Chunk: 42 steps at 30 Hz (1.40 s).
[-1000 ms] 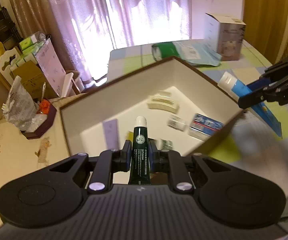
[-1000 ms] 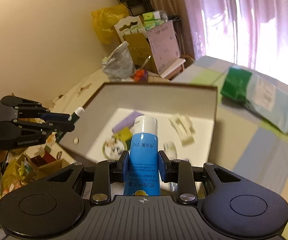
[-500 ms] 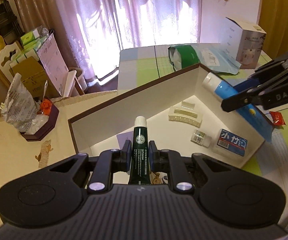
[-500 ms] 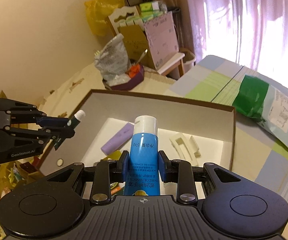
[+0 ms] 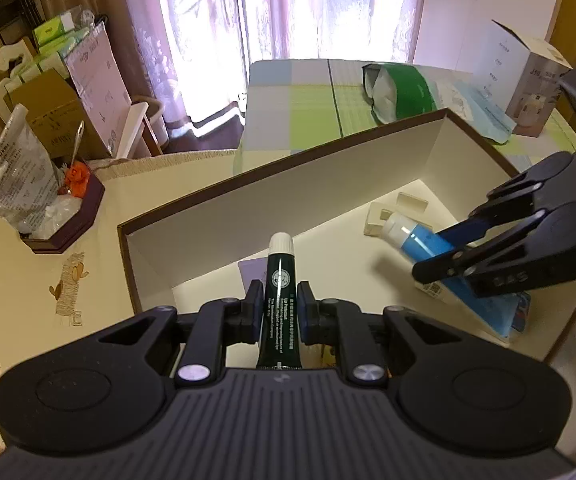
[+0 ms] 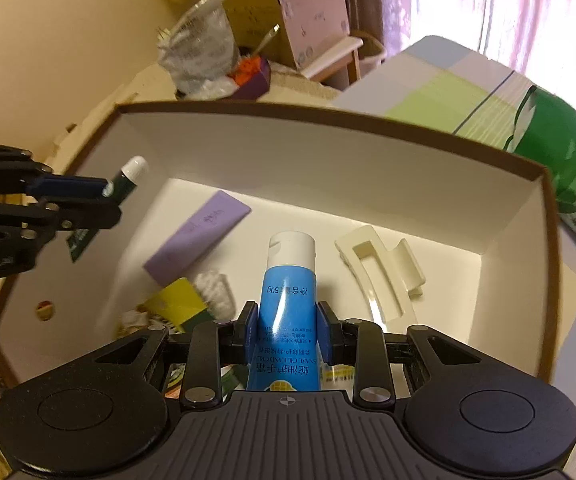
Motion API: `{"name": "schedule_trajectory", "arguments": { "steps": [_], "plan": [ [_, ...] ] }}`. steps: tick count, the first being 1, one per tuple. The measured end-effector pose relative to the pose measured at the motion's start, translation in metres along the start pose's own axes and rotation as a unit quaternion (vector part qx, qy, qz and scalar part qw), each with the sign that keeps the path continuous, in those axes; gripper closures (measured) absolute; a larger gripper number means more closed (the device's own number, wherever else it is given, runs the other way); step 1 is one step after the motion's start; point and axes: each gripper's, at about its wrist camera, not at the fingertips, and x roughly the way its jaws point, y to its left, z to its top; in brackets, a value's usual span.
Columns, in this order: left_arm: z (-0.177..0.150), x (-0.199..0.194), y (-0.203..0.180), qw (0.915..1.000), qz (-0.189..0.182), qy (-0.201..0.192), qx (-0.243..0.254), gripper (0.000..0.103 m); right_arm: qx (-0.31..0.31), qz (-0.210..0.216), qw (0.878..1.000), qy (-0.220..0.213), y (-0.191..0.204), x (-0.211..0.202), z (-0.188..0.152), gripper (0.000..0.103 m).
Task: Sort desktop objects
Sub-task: 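Lower both tubes into the box and open both tools to release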
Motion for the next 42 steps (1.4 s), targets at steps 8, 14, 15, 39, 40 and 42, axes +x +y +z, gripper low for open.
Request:
{"name": "schedule_trajectory", "arguments": {
  "steps": [8, 14, 15, 39, 40, 42],
  "plan": [
    [0.003, 0.022, 0.012, 0.9999, -0.005, 0.015, -0.006, 0.09, -0.006, -0.018, 1.0, 0.003, -0.002, 0.029, 0.006, 0.057],
    [0.007, 0.035, 0.012, 0.9996, -0.013, 0.024, -0.006, 0.09, -0.009, -0.023, 0.999, -0.02, -0.005, 0.017, 0.006, 0.025],
    [0.008, 0.037, 0.011, 0.9996, -0.015, 0.024, -0.005, 0.09, -0.008, -0.023, 1.0, -0.016, -0.006, 0.016, 0.005, 0.025],
    [0.017, 0.085, -0.01, 0.9974, -0.039, 0.061, -0.008, 0.072, 0.014, -0.034, 0.999, 0.022, -0.022, 0.01, -0.006, 0.025],
    [0.015, 0.084, -0.008, 0.9972, -0.037, 0.064, -0.01, 0.07, 0.014, -0.035, 0.999, 0.023, -0.022, 0.01, -0.006, 0.025],
    [0.012, 0.083, -0.006, 0.9968, -0.034, 0.071, -0.015, 0.069, 0.014, -0.036, 0.999, 0.026, -0.022, 0.01, -0.007, 0.025]
  ]
}}
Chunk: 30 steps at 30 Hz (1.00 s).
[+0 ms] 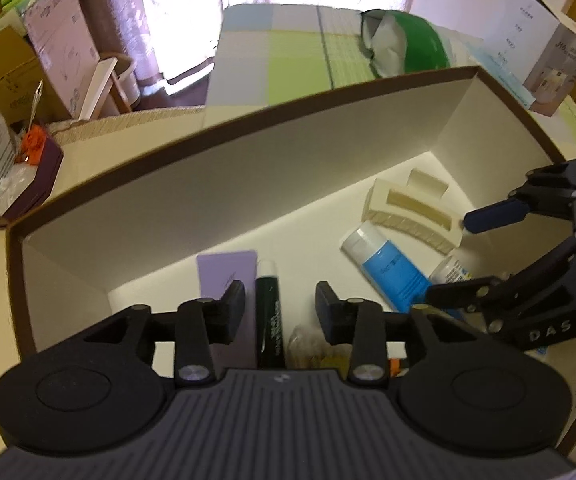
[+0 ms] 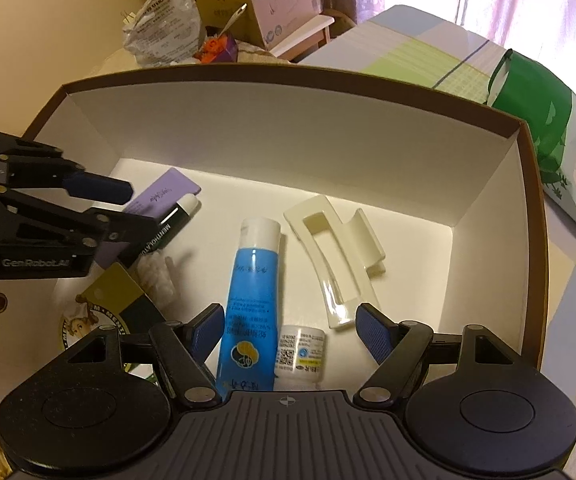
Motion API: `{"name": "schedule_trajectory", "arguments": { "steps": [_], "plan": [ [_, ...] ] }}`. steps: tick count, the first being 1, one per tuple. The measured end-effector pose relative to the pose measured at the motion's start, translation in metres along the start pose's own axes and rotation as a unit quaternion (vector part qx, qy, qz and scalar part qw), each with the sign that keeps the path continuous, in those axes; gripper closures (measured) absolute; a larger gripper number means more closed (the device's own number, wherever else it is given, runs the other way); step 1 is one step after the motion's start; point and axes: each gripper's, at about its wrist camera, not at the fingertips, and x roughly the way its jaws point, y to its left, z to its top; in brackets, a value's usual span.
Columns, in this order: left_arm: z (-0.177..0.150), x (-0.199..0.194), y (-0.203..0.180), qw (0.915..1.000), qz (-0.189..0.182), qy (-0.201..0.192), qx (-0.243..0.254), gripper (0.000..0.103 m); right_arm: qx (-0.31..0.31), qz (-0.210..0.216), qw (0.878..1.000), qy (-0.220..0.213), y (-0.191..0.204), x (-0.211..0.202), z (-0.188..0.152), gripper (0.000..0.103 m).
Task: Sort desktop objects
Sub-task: 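Lower both tubes into the box and open both tools to release, then withdraw both tools from the box toward the hair tie and candy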
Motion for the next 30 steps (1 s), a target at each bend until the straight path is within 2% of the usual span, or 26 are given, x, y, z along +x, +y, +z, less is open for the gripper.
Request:
{"name": "schedule_trajectory", "arguments": {
  "steps": [8, 11, 13, 18, 30],
  "plan": [
    [-0.01, -0.012, 0.002, 0.9996, 0.02, 0.015, -0.017, 0.058, 0.003, -0.007, 1.0, 0.013, 0.0, -0.004, -0.006, 0.025],
    [-0.013, -0.017, 0.001, 0.9992, 0.028, 0.018, -0.024, 0.05, 0.002, -0.007, 1.0, 0.017, 0.003, -0.007, -0.01, 0.025],
    [-0.014, -0.021, -0.002, 0.9989, 0.033, 0.017, -0.028, 0.041, 0.002, -0.009, 1.0, 0.017, 0.004, -0.009, -0.012, 0.025],
    [-0.017, -0.03, -0.009, 0.9984, 0.046, 0.015, -0.029, 0.035, 0.002, -0.009, 1.0, 0.017, 0.008, -0.017, -0.017, 0.025],
    [-0.022, -0.053, -0.022, 0.9975, 0.062, -0.003, -0.033, 0.031, 0.001, -0.015, 1.0, 0.002, 0.022, -0.045, -0.03, 0.024]
  ]
}}
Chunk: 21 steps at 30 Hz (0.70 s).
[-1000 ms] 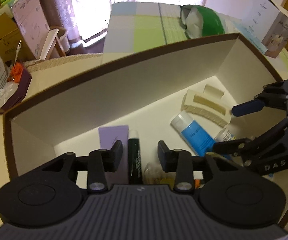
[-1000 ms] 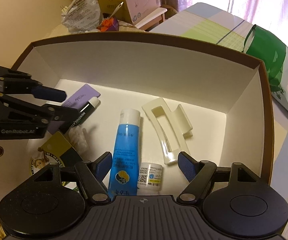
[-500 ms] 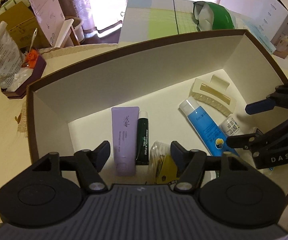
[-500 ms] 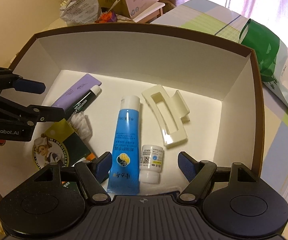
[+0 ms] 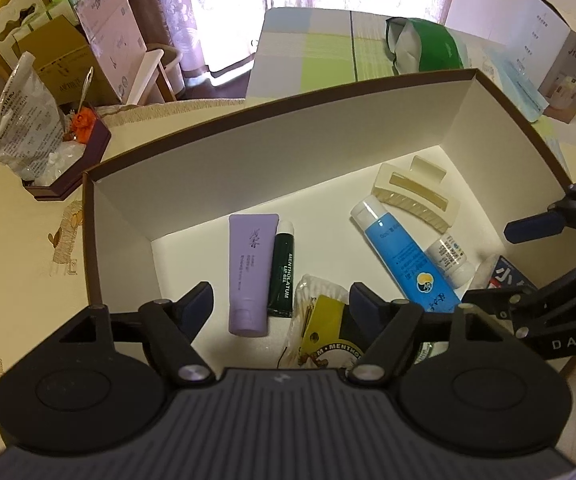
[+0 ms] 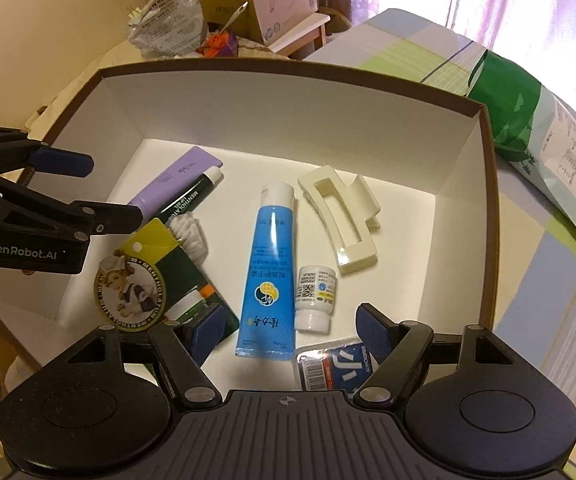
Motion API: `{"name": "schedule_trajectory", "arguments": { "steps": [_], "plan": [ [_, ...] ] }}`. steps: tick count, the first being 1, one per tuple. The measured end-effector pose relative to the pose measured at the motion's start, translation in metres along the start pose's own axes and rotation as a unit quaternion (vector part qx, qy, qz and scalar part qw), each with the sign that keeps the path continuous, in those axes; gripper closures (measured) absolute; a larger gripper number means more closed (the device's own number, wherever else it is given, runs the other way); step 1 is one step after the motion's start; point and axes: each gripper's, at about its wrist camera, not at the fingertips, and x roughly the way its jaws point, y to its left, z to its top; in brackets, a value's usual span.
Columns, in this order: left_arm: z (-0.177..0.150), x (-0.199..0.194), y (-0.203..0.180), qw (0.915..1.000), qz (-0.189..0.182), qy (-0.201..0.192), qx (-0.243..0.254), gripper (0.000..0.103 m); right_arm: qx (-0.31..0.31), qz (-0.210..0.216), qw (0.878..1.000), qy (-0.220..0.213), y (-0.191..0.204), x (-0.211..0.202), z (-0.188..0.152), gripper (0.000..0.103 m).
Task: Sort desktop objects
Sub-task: 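Withdraw both tools from the box toward the hair tie and candy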
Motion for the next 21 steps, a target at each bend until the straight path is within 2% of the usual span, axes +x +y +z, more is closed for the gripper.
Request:
{"name": "schedule_trajectory", "arguments": {
  "steps": [21],
  "plan": [
    [-0.022, -0.054, -0.014, 0.9988, 0.023, -0.044, -0.001, 0.021, 0.013, -0.007, 0.999, -0.045, 0.011, -0.047, -0.031, 0.024]
  ]
}}
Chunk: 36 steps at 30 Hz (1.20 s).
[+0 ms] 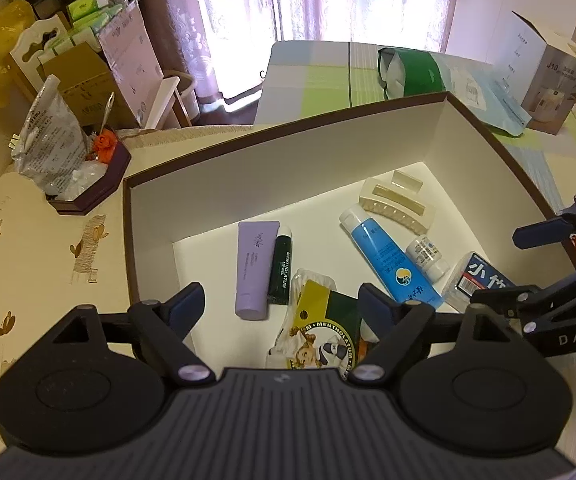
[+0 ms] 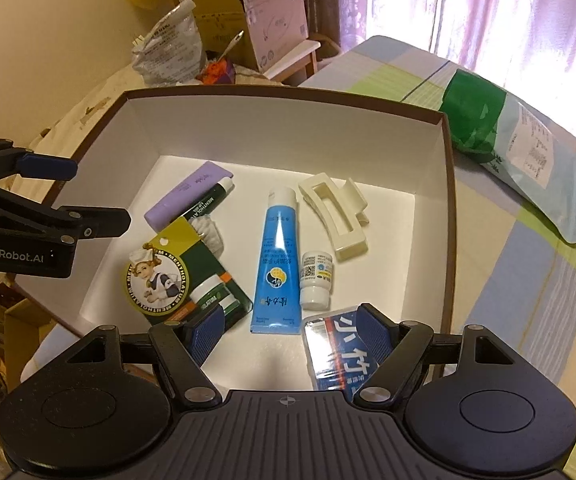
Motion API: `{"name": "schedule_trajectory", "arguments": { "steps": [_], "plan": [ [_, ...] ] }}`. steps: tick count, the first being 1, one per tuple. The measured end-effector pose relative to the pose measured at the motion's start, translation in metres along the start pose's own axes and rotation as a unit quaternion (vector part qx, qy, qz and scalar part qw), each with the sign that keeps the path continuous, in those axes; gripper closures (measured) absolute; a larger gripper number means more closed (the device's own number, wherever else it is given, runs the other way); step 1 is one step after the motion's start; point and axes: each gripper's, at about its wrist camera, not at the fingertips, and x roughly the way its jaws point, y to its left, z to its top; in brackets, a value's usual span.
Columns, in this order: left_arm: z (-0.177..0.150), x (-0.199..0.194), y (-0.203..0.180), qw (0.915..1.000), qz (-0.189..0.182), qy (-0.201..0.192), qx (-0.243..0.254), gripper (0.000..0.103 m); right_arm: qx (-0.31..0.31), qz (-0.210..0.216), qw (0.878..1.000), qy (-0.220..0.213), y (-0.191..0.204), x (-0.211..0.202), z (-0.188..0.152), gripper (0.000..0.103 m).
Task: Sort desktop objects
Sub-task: 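Withdraw both tools from the box toward the hair tie and candy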
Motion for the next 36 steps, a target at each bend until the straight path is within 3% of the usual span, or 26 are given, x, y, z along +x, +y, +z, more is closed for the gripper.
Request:
{"name": "schedule_trajectory", "arguments": {
  "steps": [5, 6, 7, 13, 36],
  "plan": [
    [-0.005, -0.013, -0.004, 1.0, 0.005, -0.008, -0.002, 0.019, 0.009, -0.002, 1.0, -0.012, -0.002, -0.012, -0.009, 0.023],
    [-0.006, -0.015, -0.005, 0.9999, 0.005, -0.01, -0.002, 0.018, 0.011, -0.004, 1.0, -0.016, -0.002, -0.015, -0.011, 0.007],
    [-0.008, -0.018, -0.007, 0.9999, 0.005, -0.012, -0.002, 0.017, 0.012, -0.008, 1.0, -0.022, -0.002, -0.019, -0.013, 0.0],
    [-0.014, -0.034, -0.017, 0.9997, 0.005, -0.024, -0.004, 0.014, 0.009, -0.006, 0.999, -0.045, -0.005, -0.037, -0.022, 0.0],
    [-0.059, -0.071, -0.061, 0.9991, 0.026, -0.022, -0.026, 0.01, -0.005, 0.015, 0.999, -0.049, -0.012, -0.074, -0.084, 0.0]
  ]
}}
